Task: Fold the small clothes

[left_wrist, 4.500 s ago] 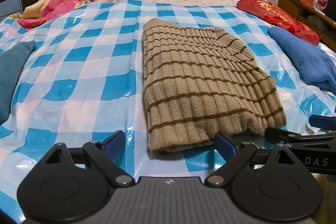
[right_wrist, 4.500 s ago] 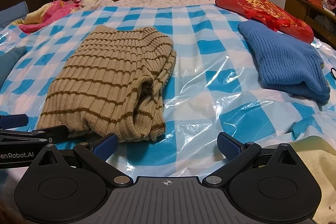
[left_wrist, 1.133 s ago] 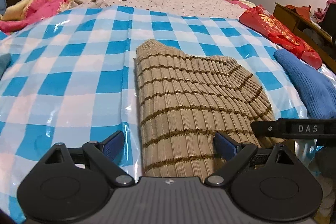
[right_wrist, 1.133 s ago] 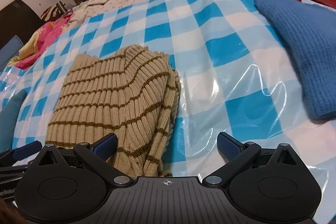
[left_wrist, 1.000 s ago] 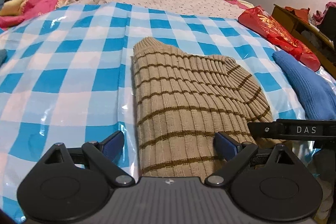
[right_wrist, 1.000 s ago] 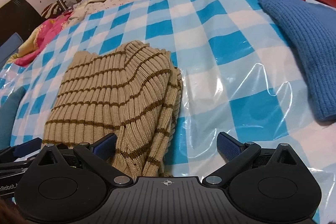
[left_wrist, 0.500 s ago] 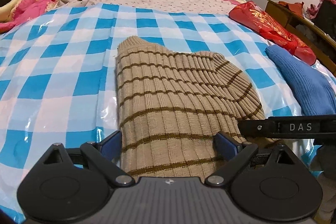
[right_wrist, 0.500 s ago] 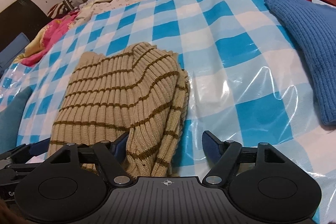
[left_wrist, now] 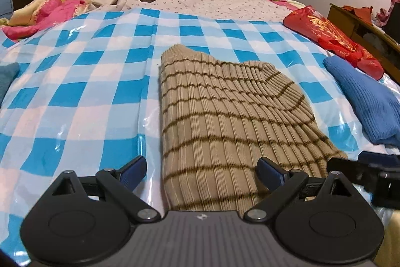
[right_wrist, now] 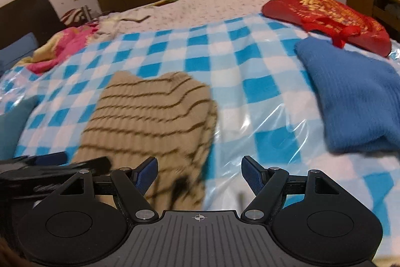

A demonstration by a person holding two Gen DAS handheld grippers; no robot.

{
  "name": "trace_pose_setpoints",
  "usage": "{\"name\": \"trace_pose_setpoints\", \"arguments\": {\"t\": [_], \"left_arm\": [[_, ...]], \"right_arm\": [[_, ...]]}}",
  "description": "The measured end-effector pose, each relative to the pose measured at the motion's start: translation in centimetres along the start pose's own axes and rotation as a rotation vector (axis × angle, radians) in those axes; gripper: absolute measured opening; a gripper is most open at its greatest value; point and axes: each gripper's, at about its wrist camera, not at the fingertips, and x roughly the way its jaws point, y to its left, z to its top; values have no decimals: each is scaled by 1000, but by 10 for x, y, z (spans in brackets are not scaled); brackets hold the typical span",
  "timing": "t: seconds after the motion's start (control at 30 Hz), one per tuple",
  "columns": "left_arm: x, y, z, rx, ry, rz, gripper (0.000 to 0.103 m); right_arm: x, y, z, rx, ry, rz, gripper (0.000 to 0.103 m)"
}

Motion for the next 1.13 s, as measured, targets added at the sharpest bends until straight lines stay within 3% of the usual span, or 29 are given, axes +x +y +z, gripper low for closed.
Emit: {"name": "trace_pose_setpoints", "arguments": {"t": [0.1, 0.73, 1.13], "left_arm": [[-7, -3, -7, 0, 6, 19, 103], [-33, -14, -31, 29, 5, 97, 103], [-35, -9, -33, 10, 21, 96, 103]], "right_arm": [[-4, 8, -10, -5, 14, 20, 75], [-15, 15, -38, 6, 10, -72, 75], [-17, 18, -40, -3, 8, -80, 75]]}}
